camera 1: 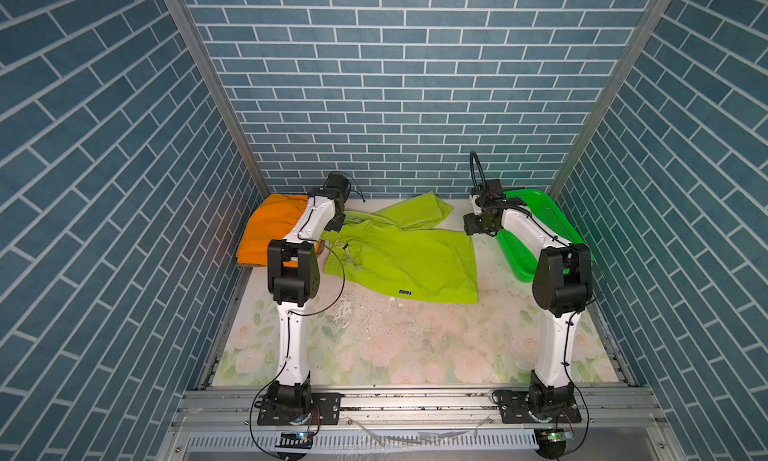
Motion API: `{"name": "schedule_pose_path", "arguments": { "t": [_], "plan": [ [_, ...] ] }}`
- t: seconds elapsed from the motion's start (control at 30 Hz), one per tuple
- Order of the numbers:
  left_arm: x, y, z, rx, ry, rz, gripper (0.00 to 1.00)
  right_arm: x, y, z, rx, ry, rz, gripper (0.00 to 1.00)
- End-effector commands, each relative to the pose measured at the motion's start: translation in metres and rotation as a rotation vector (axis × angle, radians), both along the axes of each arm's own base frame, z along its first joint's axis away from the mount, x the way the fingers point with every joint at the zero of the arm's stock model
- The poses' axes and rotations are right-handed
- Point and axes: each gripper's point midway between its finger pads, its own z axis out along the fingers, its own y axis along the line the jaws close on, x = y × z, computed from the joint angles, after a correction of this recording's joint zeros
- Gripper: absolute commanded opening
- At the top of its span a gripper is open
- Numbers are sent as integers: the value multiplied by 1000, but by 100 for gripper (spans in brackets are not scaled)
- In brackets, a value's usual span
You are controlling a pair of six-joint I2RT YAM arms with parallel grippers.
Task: Fold and stack the shorts
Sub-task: 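Grasp the leg hem nearest the basket with the right gripper while left holds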
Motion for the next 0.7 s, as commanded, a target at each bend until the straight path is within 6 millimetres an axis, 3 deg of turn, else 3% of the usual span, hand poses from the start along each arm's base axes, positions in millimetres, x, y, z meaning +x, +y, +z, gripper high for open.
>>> {"name": "schedule_pose_path", "arguments": {
  "t": [0.0, 0.1, 0.2, 0.37, 0.5, 0.67],
  "plan": [
    [-5, -7, 5, -15, 5, -14, 0, -5, -2, 17, 6, -13, 8, 86],
    [-4, -10, 4, -19, 2, -17, 0, 3, 9, 31, 80, -37, -9, 99],
    [-4, -15, 2, -32, 5, -19, 0, 24, 20, 32, 174, -51, -74, 99],
    [-7, -23, 1, -53, 5, -19, 0, 66, 59, 8, 453, -28, -178, 99],
    [-8, -30, 2, -76, -3, -22, 0, 101, 83, -6, 647, -52, -250, 94],
    [-8, -34, 4, -89, -7, -29, 0, 127, 109, -25, 711, -48, -213, 82]
  ]
}}
